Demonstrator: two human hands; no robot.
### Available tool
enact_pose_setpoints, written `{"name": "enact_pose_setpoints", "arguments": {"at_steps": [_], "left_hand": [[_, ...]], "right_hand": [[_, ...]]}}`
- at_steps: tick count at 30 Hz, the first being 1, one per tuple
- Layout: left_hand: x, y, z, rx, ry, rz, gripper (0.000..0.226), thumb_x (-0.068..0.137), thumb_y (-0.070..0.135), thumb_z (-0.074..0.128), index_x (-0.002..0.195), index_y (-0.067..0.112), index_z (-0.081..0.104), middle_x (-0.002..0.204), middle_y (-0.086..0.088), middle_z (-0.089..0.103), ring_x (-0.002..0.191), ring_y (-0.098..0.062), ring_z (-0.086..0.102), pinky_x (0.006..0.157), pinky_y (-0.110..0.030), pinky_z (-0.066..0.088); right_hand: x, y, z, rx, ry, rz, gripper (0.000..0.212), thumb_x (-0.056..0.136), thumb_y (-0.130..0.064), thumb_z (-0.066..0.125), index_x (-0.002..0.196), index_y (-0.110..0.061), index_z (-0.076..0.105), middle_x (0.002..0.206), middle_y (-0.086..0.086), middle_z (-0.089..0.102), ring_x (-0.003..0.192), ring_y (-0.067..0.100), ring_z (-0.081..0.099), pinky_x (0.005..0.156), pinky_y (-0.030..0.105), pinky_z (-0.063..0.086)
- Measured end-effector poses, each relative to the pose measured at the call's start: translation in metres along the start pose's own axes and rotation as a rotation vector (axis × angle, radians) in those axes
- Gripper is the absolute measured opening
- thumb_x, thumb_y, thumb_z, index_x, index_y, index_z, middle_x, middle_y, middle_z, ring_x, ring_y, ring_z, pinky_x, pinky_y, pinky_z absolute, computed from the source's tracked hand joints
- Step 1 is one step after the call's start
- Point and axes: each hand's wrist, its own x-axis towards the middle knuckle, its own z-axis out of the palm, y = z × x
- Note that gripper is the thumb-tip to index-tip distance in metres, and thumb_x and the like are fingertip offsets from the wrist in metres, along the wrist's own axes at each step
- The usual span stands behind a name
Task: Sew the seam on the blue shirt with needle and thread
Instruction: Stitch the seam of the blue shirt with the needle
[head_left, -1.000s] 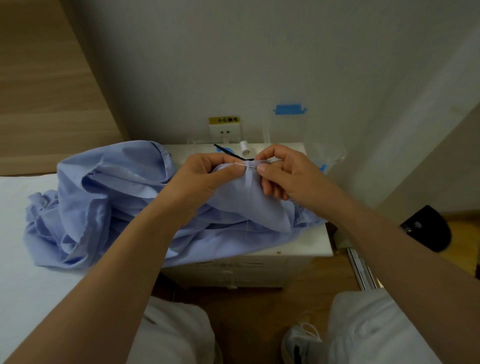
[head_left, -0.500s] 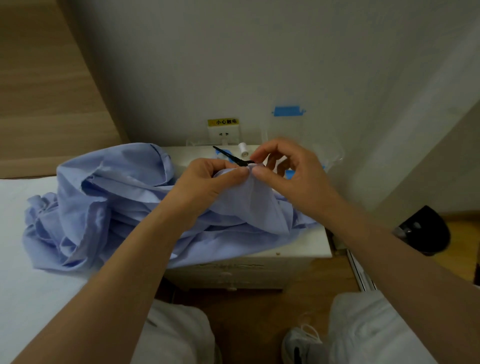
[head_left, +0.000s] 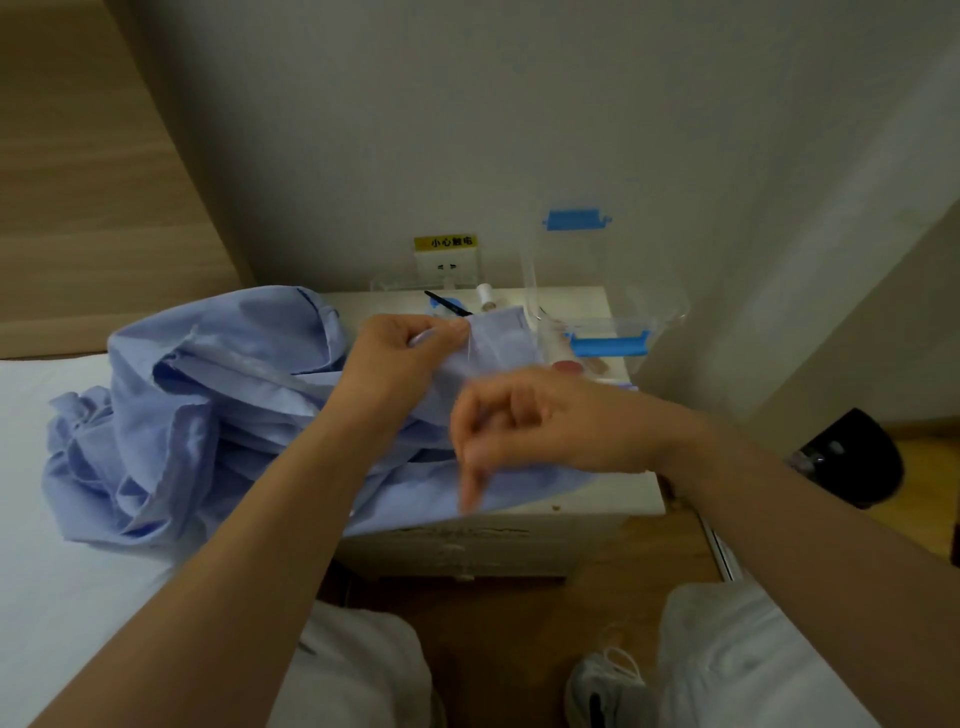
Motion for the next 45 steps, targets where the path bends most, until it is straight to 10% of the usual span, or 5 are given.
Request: {"name": "enact_pose_setpoints", "arguments": {"at_steps": [6, 17, 27, 34, 45], "left_hand": [[0.001, 0.002, -0.004, -0.120, 0.052, -0.075, 0.025, 0.091, 0.032, 0.063, 0.071, 0.020, 0.072, 0.070, -0.004, 0.069, 0.071, -0.017, 0.062, 0.068, -0.029, 0.053], [0.003, 0.000, -0.003, -0.132, -0.040, -0.065, 0.025, 0.093, 0.028, 0.059, 0.081, 0.014, 0.075, 0.084, -0.011, 0.073, 0.092, -0.028, 0.066, 0.092, -0.049, 0.051], [0.002, 0.002, 0.000, -0.170, -0.040, -0.058, 0.027, 0.093, 0.024, 0.059, 0.086, 0.002, 0.073, 0.089, -0.025, 0.069, 0.090, -0.038, 0.064, 0.089, -0.049, 0.051], [0.001, 0.001, -0.004, -0.215, -0.037, -0.080, 0.025, 0.090, 0.027, 0.063, 0.073, 0.012, 0.073, 0.082, -0.020, 0.071, 0.079, -0.029, 0.065, 0.079, -0.042, 0.053], [-0.001, 0.003, -0.006, -0.124, -0.096, 0.017, 0.021, 0.093, 0.019, 0.059, 0.085, 0.005, 0.073, 0.087, -0.019, 0.071, 0.081, -0.018, 0.064, 0.081, -0.037, 0.054]], "right_hand": [[-0.002, 0.012, 0.007, 0.134, -0.851, 0.463, 0.020, 0.099, 0.001, 0.041, 0.099, -0.015, 0.054, 0.076, -0.006, 0.067, 0.072, 0.011, 0.065, 0.075, 0.028, 0.054], [0.015, 0.009, -0.002, -0.278, 0.957, -0.147, 0.016, 0.083, -0.020, 0.075, 0.089, -0.011, 0.063, 0.041, -0.011, 0.034, 0.040, 0.006, 0.036, 0.051, 0.010, 0.034], [0.019, 0.019, -0.007, -0.566, 0.956, -0.101, 0.016, 0.083, -0.017, 0.073, 0.073, -0.023, 0.063, 0.040, -0.014, 0.041, 0.045, 0.005, 0.044, 0.056, 0.015, 0.034], [0.002, 0.004, 0.001, -0.441, -0.203, 0.298, 0.006, 0.089, -0.017, 0.067, 0.088, -0.023, 0.064, 0.052, -0.009, 0.044, 0.048, 0.004, 0.041, 0.053, 0.010, 0.036], [-0.001, -0.001, -0.030, -0.222, 0.904, -0.002, 0.016, 0.089, -0.015, 0.067, 0.105, -0.014, 0.066, 0.049, -0.001, 0.030, 0.052, 0.021, 0.031, 0.058, 0.028, 0.043]]}}
